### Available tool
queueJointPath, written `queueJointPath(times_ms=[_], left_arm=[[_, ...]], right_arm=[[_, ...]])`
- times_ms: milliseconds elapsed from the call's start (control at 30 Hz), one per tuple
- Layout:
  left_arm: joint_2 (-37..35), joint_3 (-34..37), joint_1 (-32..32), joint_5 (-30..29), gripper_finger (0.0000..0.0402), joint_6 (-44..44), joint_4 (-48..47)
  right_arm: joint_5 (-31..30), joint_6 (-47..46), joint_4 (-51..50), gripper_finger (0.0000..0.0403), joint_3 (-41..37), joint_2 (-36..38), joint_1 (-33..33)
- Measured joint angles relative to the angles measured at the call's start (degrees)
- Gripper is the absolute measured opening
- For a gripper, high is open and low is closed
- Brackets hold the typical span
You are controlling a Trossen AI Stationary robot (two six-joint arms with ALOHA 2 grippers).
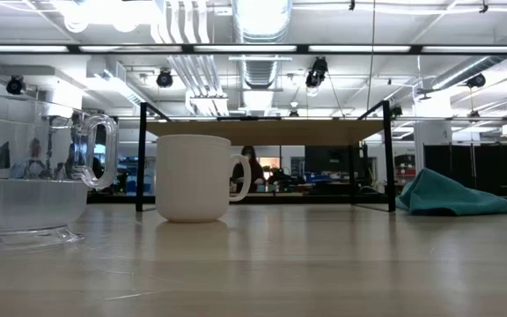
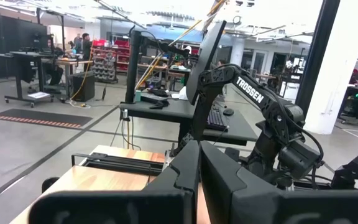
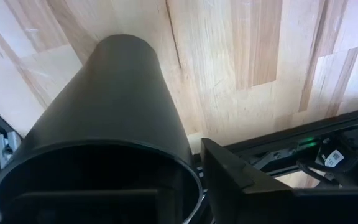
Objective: Stack small to large cups/mugs on shelf
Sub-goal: Put the black cup on the shelf
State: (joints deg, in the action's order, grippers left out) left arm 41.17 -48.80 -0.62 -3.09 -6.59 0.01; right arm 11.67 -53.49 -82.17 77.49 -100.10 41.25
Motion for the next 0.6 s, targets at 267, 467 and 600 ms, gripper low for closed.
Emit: queueJointPath(times_ms=[267,467,600], left_arm=[[-0.07,0.00,0.00,-0.02,0.0000,0.00,0.02],[-0.02,0.00,0.01,-0.15,0.0000,0.00,0.10],[0.04,0.00,0.02,-0.39,0.0000,-0.09,1.10]], right_arm=[[0.23,1.97,-2.29,0.0010,2.59,1.73,-3.23],[-0.54,5.36,-8.08,0.0009,7.29,3.11,-8.40],[-3.75,7.17,-7.96,0.0009,11.29,4.96,-13.66]])
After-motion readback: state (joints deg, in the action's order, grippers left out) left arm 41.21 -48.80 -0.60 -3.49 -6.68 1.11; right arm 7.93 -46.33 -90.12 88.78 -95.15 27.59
